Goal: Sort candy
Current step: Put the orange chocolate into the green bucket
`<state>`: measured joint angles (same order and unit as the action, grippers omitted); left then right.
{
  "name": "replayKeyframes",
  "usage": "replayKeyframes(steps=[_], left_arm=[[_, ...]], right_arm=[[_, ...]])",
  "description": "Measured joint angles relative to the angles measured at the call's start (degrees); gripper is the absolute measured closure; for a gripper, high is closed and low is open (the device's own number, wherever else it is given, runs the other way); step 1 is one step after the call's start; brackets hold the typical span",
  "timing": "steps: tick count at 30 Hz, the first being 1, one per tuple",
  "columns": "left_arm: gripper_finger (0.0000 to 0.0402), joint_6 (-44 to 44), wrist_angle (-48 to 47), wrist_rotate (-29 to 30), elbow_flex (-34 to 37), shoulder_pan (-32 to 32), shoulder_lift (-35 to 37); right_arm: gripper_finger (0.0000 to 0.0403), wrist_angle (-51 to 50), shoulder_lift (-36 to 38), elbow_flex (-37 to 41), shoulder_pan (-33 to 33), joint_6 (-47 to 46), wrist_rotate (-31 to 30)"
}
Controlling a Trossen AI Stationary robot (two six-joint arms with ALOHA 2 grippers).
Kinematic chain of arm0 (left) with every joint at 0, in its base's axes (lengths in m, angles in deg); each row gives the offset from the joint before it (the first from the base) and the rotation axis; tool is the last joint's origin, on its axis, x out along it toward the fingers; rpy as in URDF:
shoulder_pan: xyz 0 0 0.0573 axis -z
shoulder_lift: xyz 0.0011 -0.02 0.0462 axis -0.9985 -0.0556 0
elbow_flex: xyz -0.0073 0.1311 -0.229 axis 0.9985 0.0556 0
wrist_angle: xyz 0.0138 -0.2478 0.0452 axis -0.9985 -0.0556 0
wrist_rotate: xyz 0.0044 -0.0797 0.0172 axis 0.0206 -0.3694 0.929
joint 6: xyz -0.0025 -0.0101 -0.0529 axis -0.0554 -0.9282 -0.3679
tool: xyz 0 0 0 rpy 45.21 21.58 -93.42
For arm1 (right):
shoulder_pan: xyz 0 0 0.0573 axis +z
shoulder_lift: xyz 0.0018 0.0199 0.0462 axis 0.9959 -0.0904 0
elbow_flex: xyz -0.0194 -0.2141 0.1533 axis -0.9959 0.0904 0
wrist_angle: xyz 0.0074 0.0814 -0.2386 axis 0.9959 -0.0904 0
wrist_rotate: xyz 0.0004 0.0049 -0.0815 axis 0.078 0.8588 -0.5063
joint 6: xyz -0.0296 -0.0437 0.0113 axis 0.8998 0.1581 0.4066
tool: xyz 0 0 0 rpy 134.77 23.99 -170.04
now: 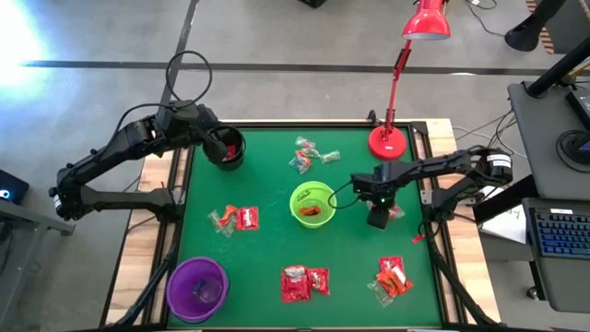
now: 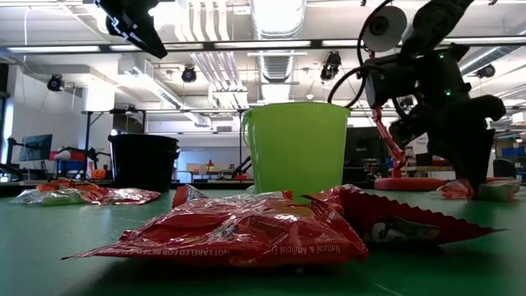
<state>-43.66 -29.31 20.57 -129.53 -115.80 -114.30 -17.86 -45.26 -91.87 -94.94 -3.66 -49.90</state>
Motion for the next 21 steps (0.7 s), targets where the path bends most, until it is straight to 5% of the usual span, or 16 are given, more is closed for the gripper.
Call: replayKeyframes(steps=[9, 21], left_arm=[[0.0293, 0.03, -0.02, 0.0, 0.0, -0.01, 0.0], [0.0293, 0.04, -0.02, -0.02, 0.02, -0.01, 0.0]], right_arm=[[0.0382, 0.53, 0.4, 1.85, 0.0, -5.61, 0.24], [0.039, -2.82, 8.5, -6.26, 0.0, -13.25, -0.17]])
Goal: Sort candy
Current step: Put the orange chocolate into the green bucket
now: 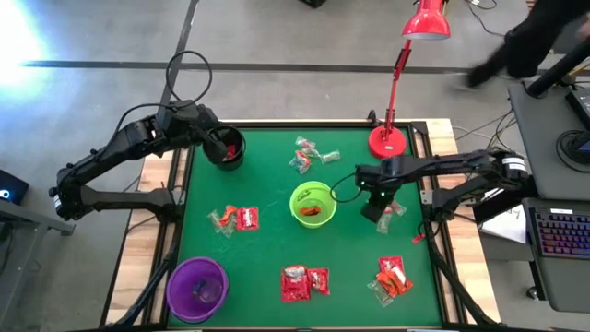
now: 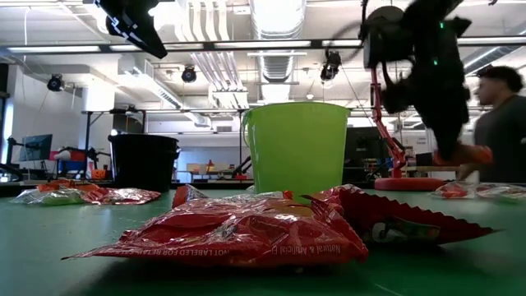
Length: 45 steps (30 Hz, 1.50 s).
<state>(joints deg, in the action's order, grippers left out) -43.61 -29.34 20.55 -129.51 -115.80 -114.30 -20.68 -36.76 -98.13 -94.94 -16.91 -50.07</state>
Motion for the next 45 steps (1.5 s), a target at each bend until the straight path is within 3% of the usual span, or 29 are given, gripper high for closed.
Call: replayKeyframes(steps=[8, 17, 28, 41, 45], left_arm=[[0.0293, -0.02, 0.0, -0.02, 0.0, 0.02, 0.0], [0.0293, -0.01, -0.37, -0.49, 0.0, 0.02, 0.08], [0.0293, -0.02, -4.08, -2.01, 0.0, 0.04, 0.74], [0.0293, 1.53, -4.42, -3.37, 0.0, 0.04, 1.04], [0.0293, 1.53, -4.39, -5.01, 0.0, 0.04, 1.07]], right_arm=[[0.039, 1.78, 2.71, -10.62, 0.02, -4.21, -4.95], [0.039, 10.75, -2.45, -19.14, 0.0, -0.54, -6.01], [0.039, 12.05, -12.69, -26.87, 0.0, 5.37, -2.3], [0.0389, 11.71, -17.44, -32.94, 0.0, 11.15, -0.87], [0.0368, 11.74, -18.67, -35.14, 0.02, 11.29, 0.48]])
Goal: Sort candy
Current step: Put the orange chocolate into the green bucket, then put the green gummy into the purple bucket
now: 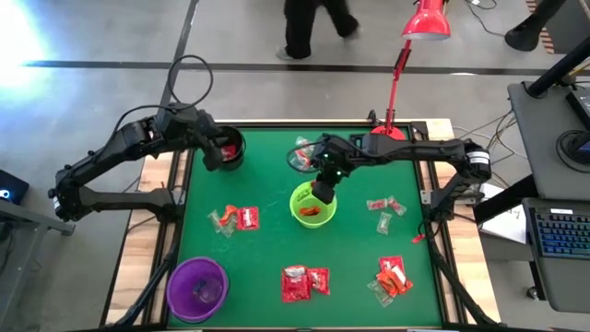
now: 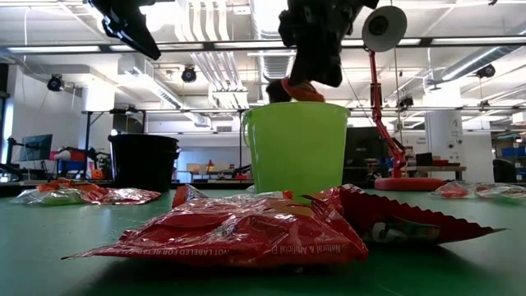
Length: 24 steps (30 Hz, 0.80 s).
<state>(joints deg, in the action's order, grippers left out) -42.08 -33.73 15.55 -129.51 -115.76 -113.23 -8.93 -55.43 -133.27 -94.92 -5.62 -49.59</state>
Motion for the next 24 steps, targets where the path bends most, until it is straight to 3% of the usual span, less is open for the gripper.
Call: replayKeyframes(steps=[8, 14, 20, 24], left_arm=[[0.0293, 1.66, 0.04, -0.02, 0.0, 0.0, -0.11], [0.0293, 1.54, 0.06, 0.02, 0.0, -0.02, -0.11], [0.0293, 1.64, 0.07, 0.0, 0.0, -0.02, -0.11], [0.0293, 1.55, 0.05, 0.01, 0.0, -0.02, -0.11]], right_arm=[[0.0304, 0.23, 0.27, -1.88, 0.11, -1.65, 0.17], [0.0282, 0.3, 0.49, -2.73, 0.11, -2.59, -0.49], [0.0273, -0.48, 0.44, -2.75, -0.6, 3.22, -10.18], [0.0273, -0.62, 0.07, -2.75, -3.58, 7.6, -11.01]])
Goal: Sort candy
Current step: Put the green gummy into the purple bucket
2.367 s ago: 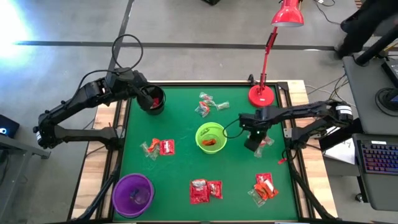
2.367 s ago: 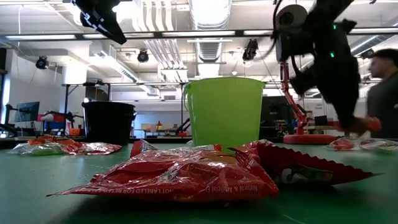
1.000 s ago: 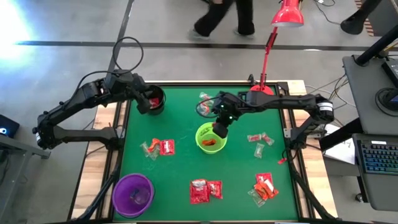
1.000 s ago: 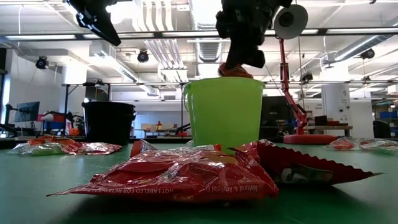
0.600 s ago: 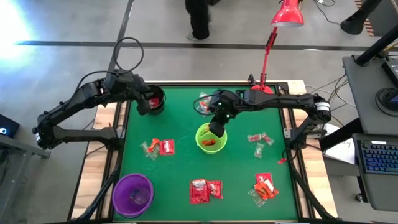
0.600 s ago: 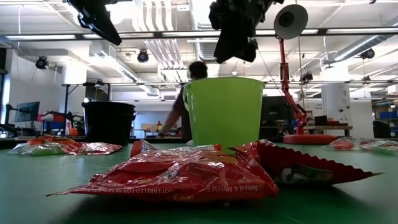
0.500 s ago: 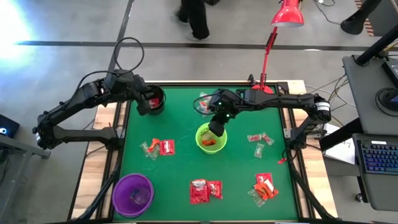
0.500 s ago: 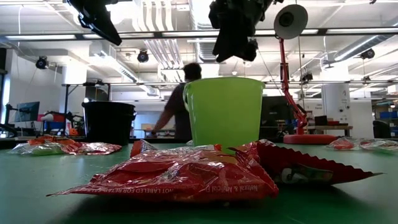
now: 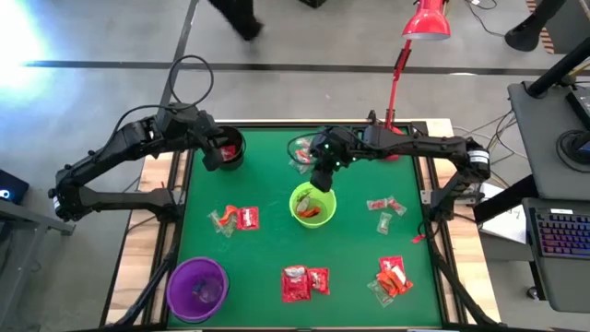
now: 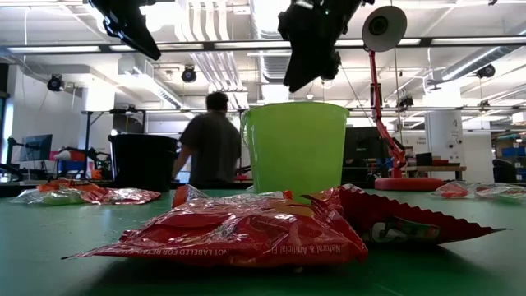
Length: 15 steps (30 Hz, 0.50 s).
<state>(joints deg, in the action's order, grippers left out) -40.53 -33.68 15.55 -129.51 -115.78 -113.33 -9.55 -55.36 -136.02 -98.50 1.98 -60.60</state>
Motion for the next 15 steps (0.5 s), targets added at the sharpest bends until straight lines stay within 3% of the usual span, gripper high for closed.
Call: replayKeyframes(steps=[7, 15], left_arm=[[0.0293, -0.04, -0.29, -0.01, 0.0, 0.0, 0.0], [0.0293, 0.04, -0.4, -0.01, 0.0, 0.0, -0.02]], right_arm=[[0.0275, -0.46, -0.02, 0.39, -8.27, 9.31, 0.35], [0.0289, -0.47, -2.29, 0.7, -17.5, 26.48, 6.33]])
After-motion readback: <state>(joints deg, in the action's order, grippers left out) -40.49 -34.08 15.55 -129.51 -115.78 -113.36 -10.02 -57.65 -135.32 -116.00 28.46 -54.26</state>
